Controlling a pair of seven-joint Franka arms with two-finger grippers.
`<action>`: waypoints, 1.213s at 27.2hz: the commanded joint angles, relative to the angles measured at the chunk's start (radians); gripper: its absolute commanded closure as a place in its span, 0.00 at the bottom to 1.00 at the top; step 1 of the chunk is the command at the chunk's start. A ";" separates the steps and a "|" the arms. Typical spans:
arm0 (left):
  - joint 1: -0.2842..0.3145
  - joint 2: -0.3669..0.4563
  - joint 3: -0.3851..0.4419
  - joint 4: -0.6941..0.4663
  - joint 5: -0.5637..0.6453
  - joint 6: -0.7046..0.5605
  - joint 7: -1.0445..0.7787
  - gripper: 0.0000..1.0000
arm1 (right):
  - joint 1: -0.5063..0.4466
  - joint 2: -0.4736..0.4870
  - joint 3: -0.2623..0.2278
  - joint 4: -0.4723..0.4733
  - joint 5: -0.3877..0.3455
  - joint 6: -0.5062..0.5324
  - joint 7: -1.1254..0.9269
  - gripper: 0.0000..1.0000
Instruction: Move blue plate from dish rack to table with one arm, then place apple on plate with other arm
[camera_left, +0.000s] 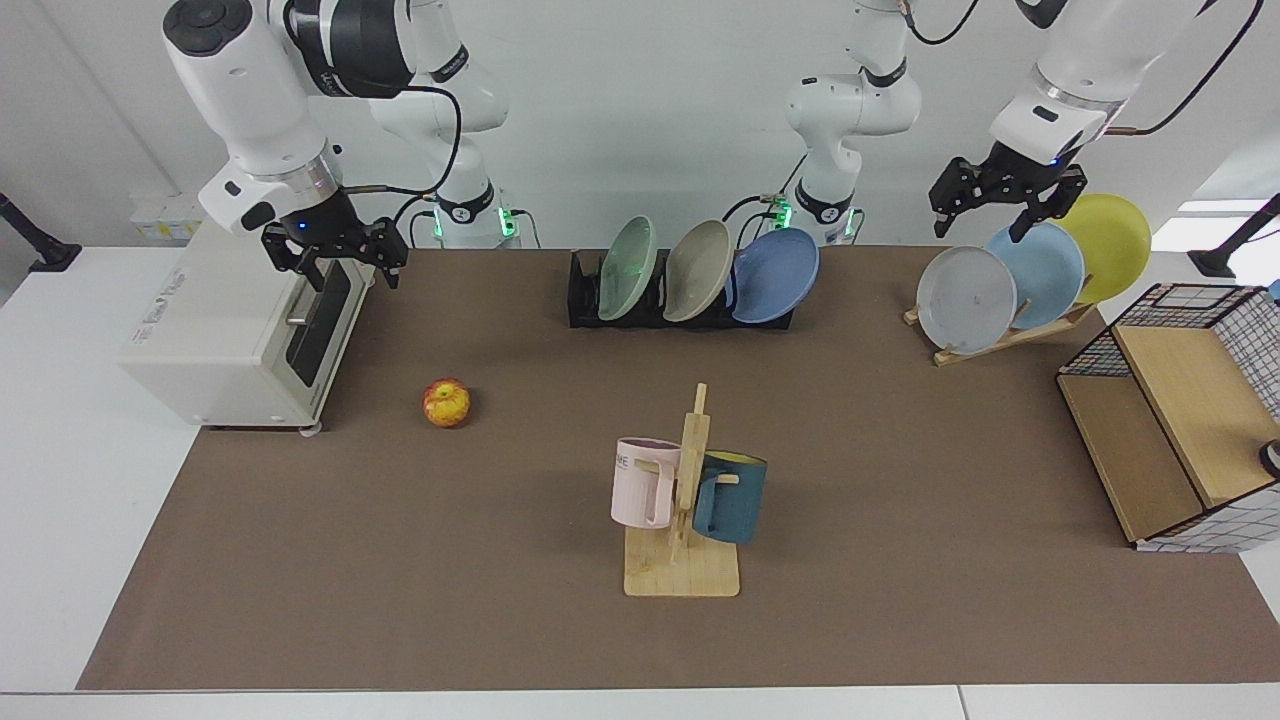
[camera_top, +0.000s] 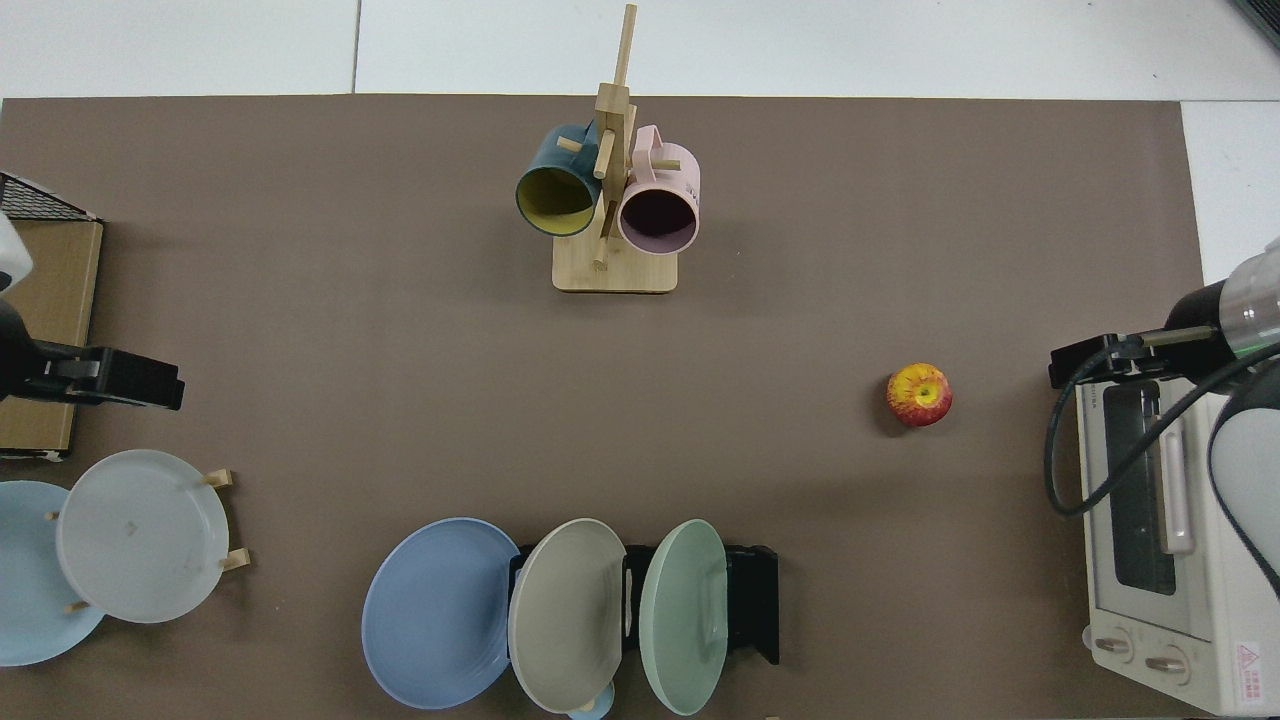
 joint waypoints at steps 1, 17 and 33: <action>0.009 -0.024 -0.001 -0.028 -0.005 0.016 0.007 0.00 | -0.013 -0.003 0.008 0.003 0.016 0.006 0.013 0.00; 0.009 -0.024 -0.001 -0.028 -0.005 0.016 0.007 0.00 | -0.020 -0.003 0.008 0.003 0.015 0.002 0.012 0.00; 0.009 -0.030 -0.003 -0.029 -0.005 -0.005 0.004 0.00 | -0.019 0.002 0.008 0.004 0.039 0.006 0.047 0.00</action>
